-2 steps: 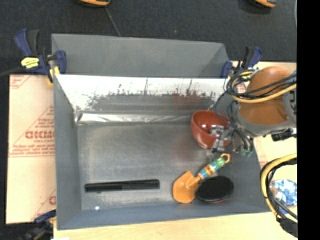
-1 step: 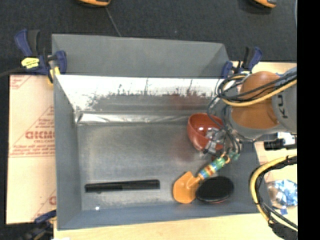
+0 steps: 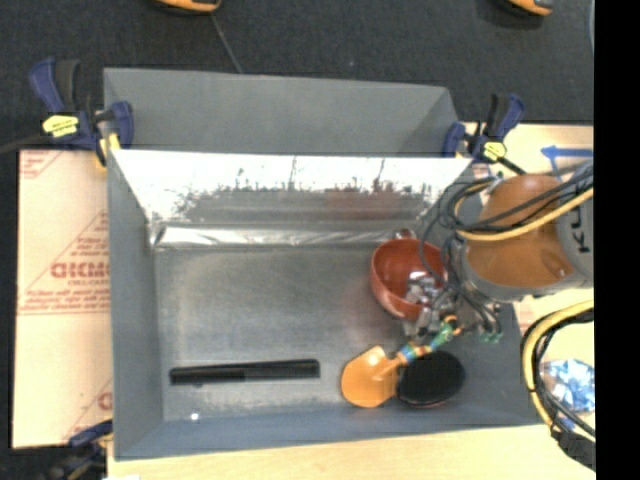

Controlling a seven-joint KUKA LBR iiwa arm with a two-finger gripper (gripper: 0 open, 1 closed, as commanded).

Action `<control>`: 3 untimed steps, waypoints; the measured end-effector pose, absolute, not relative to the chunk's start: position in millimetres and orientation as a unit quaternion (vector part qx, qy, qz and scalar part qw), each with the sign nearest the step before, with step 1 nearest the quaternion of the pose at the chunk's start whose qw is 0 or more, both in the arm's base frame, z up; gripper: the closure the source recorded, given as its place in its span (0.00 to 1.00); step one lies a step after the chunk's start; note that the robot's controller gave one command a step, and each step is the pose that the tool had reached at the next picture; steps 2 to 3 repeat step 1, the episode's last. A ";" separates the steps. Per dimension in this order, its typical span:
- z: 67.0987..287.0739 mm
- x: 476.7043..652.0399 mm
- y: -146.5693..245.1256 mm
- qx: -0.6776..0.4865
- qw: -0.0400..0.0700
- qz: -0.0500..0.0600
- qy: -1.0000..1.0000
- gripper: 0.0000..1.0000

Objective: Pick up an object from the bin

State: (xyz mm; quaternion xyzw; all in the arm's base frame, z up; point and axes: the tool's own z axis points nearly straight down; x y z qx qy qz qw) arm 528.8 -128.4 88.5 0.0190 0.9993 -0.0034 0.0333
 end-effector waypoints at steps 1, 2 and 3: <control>116.1 552.9 -131.3 0.086 0.025 0.000 0.996 1.00; 116.1 552.9 -131.3 0.086 0.025 0.000 0.996 1.00; 116.1 552.9 -131.3 0.086 0.025 0.000 0.996 1.00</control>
Offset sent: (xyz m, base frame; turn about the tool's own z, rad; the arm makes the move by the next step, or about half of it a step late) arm 0.0099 -0.0143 0.1053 -0.0836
